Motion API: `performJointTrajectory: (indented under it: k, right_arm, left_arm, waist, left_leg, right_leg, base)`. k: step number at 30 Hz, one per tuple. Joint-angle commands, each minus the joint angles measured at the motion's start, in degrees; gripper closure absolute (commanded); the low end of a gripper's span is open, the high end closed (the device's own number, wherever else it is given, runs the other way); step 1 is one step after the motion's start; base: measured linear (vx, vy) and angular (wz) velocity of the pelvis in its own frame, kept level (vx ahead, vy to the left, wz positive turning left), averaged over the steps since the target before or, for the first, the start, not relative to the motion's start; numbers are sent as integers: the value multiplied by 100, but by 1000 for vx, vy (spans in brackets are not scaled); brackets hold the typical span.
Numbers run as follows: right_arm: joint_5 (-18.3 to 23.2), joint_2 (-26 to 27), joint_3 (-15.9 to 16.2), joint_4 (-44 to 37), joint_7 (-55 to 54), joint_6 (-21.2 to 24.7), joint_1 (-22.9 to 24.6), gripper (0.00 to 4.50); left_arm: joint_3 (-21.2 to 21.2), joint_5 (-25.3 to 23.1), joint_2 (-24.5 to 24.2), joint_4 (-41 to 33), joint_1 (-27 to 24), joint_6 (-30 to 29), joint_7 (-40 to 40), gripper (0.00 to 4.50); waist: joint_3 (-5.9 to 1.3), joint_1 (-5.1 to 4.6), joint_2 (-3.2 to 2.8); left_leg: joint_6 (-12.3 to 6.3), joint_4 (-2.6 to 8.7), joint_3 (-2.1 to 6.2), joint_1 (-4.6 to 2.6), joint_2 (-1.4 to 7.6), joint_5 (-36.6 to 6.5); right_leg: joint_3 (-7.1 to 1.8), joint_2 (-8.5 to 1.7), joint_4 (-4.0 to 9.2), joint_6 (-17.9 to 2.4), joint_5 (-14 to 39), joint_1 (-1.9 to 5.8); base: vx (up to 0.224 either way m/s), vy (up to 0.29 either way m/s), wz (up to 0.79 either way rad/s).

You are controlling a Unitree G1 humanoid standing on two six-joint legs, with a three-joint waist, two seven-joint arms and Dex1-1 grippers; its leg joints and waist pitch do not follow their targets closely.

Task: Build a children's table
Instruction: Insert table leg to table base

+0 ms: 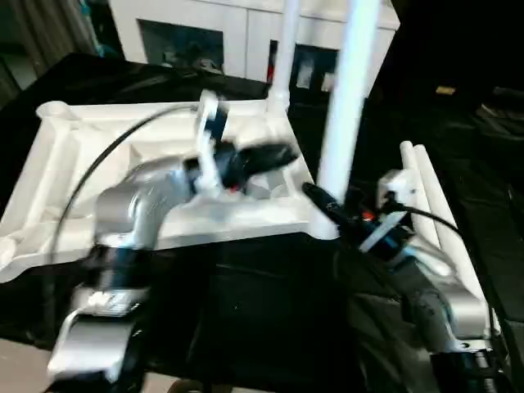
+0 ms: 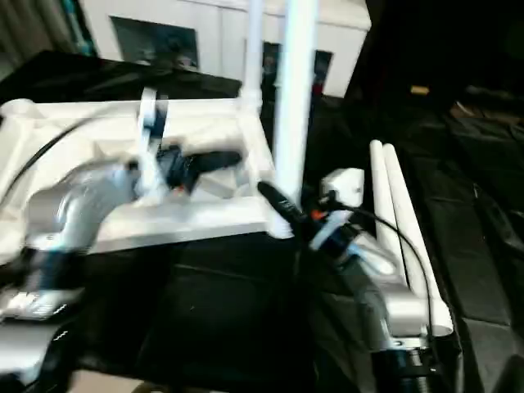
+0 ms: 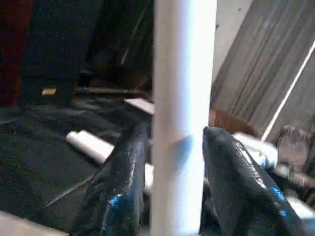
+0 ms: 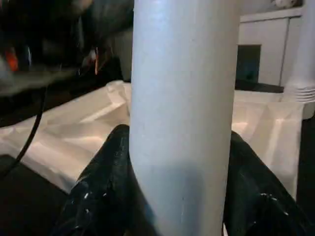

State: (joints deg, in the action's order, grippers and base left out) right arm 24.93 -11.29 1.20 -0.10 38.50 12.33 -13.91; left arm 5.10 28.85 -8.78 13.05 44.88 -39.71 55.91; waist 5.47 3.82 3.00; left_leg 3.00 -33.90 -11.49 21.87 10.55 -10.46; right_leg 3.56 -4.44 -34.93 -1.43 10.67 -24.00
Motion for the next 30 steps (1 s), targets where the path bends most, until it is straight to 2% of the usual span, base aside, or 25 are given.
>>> performJointTrajectory:
  k: [1,3,6,9,13,14,17,20,22,25,27,28,30]
  right_arm:
    - [-47,-49,9,-225,-11,31,-66,264]
    - [-57,-59,46,-249,-12,32,-62,264]
    - [-68,-70,84,-282,-17,37,-53,264]
    - [-83,-91,111,-298,-16,38,-44,264]
    - [-140,-97,134,-312,-1,57,-28,264]
    - [-145,-104,137,-309,5,55,-27,264]
    - [-156,-120,149,-297,1,48,-33,264]
    - [-197,-138,162,-288,-15,38,-45,264]
    - [-242,-159,174,-261,-25,9,-67,264]
    - [-243,-179,177,-258,5,9,-81,264]
    - [-43,-202,156,-311,103,225,-84,264]
    - [16,-218,152,-334,133,297,-85,208]
    - [97,-264,164,-387,192,435,-81,194]
  left_arm:
    - [0,153,117,-16,97,-144,-135,222]
    - [-43,144,200,-13,133,-177,-219,219]
    - [-99,77,294,14,161,-173,-344,202]
    - [-85,92,341,36,185,-172,-452,177]
    - [25,193,395,131,266,-258,-704,154]
    - [46,199,400,161,281,-270,-730,194]
    - [71,219,385,159,290,-290,-743,196]
    - [114,236,381,172,310,-271,-789,244]
    - [103,229,355,220,349,-207,-790,242]
    - [-31,185,294,210,376,-109,-694,261]
    - [-158,157,260,139,390,-45,-586,264]
    - [-214,120,243,127,399,-13,-566,265]
    - [-310,73,212,106,406,26,-496,266]
  waist:
    - [-365,29,5]
    - [-392,37,19]
    - [-429,52,18]
    - [-436,68,19]
    - [-425,95,15]
    - [-423,104,14]
    - [-427,123,19]
    - [-436,133,27]
    - [-435,136,31]
    - [-441,137,33]
    - [-444,139,29]
    - [-445,141,30]
    - [-450,143,32]
  left_leg:
    - [-205,434,125,-132,291,-1069]
    - [-261,418,131,-95,283,-840]
    - [-495,371,123,-78,269,-422]
    - [-576,361,121,-77,267,-353]
    - [-547,362,118,-97,269,-502]
    - [-523,364,120,-98,271,-536]
    - [-495,364,125,-100,275,-508]
    - [-521,352,122,-97,269,-430]
    - [-543,350,122,-92,264,-398]
    - [-558,346,123,-96,265,-359]
    - [-572,343,122,-98,266,-359]
    - [-581,340,120,-99,263,-357]
    - [-604,334,121,-96,265,-321]
  right_leg:
    - [-308,-431,438,-1166,1261,304]
    - [-308,-424,402,-1146,957,338]
    - [-301,-410,325,-1281,265,359]
    - [-291,-406,307,-1350,115,367]
    - [-284,-401,335,-1335,366,356]
    - [-284,-399,341,-1321,432,354]
    - [-284,-406,331,-1303,421,359]
    - [-283,-403,311,-1324,269,364]
    - [-281,-399,308,-1318,248,367]
    - [-281,-403,301,-1315,218,369]
    - [-282,-400,294,-1314,207,370]
    - [-282,-399,293,-1326,186,375]
    - [-280,-399,285,-1344,141,379]
  base:
    - [0,0,0]
    - [0,0,0]
    - [0,0,0]
    - [0,0,0]
    - [0,0,0]
    - [0,0,0]
    - [0,0,0]
    - [0,0,0]
    - [0,0,0]
    - [0,0,0]
    - [0,0,0]
    - [0,0,0]
    - [0,0,0]
